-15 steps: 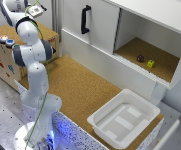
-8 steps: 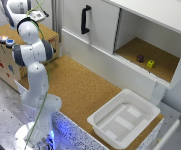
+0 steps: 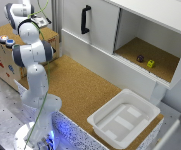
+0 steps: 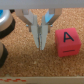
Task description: Push the pink block to the right
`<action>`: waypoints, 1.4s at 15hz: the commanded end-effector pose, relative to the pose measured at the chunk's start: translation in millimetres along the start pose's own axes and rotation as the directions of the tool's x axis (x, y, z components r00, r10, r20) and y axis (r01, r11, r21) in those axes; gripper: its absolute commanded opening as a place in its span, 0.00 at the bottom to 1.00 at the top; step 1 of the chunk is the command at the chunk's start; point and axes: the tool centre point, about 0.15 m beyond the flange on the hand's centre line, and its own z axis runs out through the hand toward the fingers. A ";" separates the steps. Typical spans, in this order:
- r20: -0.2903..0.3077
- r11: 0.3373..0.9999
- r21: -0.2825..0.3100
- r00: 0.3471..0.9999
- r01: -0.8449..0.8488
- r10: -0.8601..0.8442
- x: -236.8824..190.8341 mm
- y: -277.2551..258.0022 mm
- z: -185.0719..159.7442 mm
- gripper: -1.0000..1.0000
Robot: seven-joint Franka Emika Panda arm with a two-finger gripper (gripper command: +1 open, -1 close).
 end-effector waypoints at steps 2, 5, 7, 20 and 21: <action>-0.142 0.998 -0.062 0.990 -0.023 0.014 -18.7 23.4 11.1 0.00; -0.138 0.996 -0.081 0.990 -0.023 0.012 -13.4 42.5 9.5 0.00; -0.142 0.996 -0.091 0.990 -0.022 0.009 -8.5 54.0 5.4 0.00; -0.112 0.984 -0.174 0.994 -0.027 0.008 8.9 124.2 -5.0 0.00; -0.105 0.984 -0.178 0.994 -0.023 0.004 12.1 125.7 -3.7 0.00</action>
